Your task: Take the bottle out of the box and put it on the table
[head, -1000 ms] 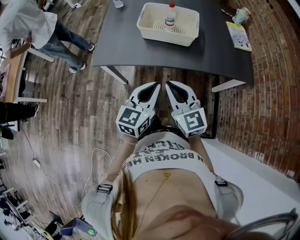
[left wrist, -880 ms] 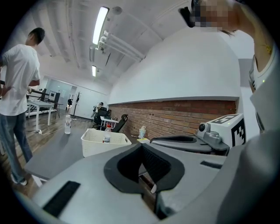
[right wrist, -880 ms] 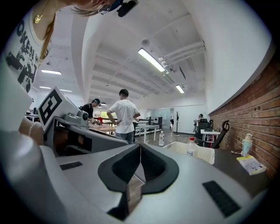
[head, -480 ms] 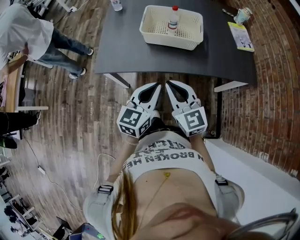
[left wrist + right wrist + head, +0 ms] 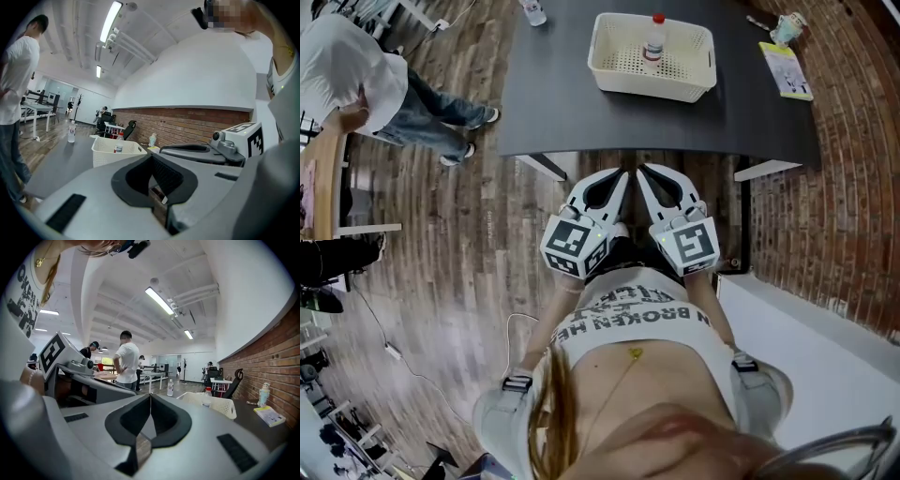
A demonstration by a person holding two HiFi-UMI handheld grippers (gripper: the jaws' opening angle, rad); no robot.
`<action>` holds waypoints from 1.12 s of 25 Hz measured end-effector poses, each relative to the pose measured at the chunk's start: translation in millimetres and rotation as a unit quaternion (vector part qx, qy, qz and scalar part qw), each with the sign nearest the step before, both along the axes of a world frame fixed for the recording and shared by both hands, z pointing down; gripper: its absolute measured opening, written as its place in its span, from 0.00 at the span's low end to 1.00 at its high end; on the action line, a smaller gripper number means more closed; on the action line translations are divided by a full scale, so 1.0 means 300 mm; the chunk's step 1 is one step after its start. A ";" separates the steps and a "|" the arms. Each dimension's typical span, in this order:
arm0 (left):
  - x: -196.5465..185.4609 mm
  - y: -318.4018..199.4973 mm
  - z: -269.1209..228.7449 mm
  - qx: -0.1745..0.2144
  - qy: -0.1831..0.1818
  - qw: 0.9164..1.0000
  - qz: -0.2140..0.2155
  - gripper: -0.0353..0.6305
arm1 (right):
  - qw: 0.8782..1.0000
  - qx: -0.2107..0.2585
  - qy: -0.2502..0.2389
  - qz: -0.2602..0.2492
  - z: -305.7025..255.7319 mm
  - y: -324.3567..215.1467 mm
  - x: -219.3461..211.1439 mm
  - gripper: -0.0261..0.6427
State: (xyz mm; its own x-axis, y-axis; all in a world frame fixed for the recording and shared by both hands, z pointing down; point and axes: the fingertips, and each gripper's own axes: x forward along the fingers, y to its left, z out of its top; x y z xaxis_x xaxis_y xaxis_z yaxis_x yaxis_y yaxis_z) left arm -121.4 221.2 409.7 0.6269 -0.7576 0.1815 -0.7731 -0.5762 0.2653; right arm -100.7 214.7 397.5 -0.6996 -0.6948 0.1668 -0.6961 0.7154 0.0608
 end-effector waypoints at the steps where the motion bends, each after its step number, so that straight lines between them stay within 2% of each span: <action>1: -0.006 -0.004 0.001 0.000 0.001 1.000 -0.001 0.05 | 1.000 0.001 0.003 0.001 0.001 -0.006 -0.001 0.05; 12: -0.028 -0.118 0.015 -0.004 0.007 1.000 -0.021 0.05 | 1.000 0.001 0.011 -0.008 0.004 -0.128 0.004 0.05; 28: 0.129 -0.512 -0.025 -0.002 -0.008 1.000 0.009 0.05 | 1.000 0.009 -0.007 -0.004 -0.041 -0.509 0.118 0.05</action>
